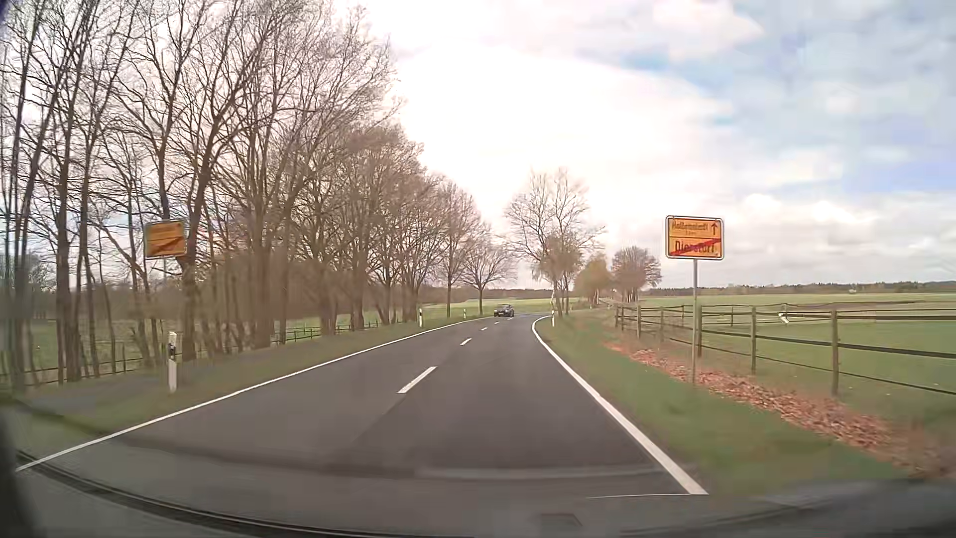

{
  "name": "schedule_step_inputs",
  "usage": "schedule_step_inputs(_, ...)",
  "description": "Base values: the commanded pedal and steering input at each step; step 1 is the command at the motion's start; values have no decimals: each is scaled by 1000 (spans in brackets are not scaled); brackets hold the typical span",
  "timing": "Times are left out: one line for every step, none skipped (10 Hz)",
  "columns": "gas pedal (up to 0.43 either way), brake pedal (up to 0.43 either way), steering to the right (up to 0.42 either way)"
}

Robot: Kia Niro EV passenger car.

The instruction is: Follow the waypoints while adhering to traffic rules and regulations

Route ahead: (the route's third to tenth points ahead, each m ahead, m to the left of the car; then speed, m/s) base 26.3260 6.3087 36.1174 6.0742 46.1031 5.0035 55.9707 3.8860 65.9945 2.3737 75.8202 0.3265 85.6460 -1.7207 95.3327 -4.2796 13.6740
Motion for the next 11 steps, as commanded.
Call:
schedule_step_inputs(138, 0, 0)
schedule_step_inputs(138, 0, 0)
schedule_step_inputs(138, 0, 0)
schedule_step_inputs(130, 0, 0)
schedule_step_inputs(130, 0, 0)
schedule_step_inputs(130, 0, 0)
schedule_step_inputs(130, 0, 0)
schedule_step_inputs(130, 0, 0)
schedule_step_inputs(138, 0, 1)
schedule_step_inputs(138, 0, 1)
schedule_step_inputs(138, 0, 2)
